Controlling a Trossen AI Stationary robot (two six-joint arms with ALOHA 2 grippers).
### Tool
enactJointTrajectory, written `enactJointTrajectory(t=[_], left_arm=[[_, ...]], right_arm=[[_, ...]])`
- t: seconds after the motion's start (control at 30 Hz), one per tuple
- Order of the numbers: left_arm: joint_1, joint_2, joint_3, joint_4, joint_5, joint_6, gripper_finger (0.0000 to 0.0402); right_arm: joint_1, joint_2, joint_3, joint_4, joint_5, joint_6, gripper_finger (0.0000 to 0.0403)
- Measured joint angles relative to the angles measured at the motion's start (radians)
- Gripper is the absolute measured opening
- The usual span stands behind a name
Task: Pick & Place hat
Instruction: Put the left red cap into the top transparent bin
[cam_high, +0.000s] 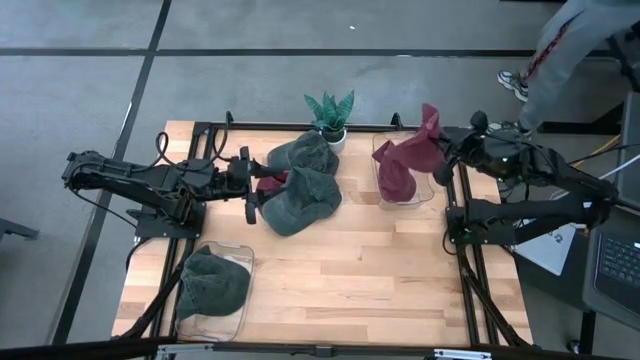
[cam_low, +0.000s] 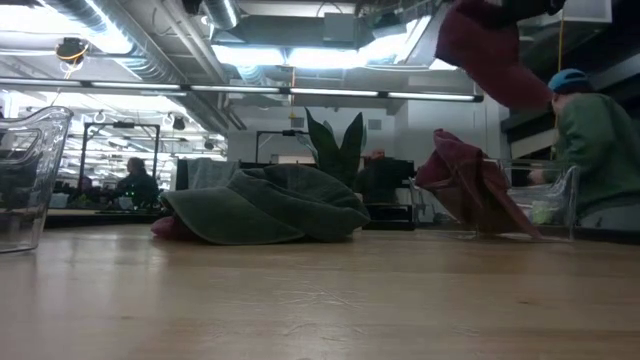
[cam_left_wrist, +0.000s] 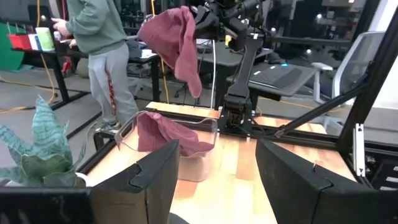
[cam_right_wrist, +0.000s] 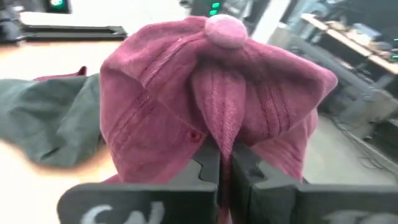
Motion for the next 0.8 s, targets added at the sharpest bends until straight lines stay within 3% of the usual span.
enactJointTrajectory(t=[0.13, 0.3, 0.8], left_arm=[[0.000, 0.000, 0.000, -0.001, 0.000, 0.019, 0.0210], [0.000, 0.000, 0.000, -0.002, 0.000, 0.032, 0.0210], [0.000, 0.000, 0.000, -0.002, 0.000, 0.013, 0.0210]], right_arm=[[-0.046, 0.001, -0.072, 0.047, -0.124, -0.074, 0.0008], [-0.133, 0.002, -0.176, 0.115, -0.182, -0.128, 0.0008], [-0.451, -0.001, -0.293, 0.225, -0.727, -0.227, 0.0008]])
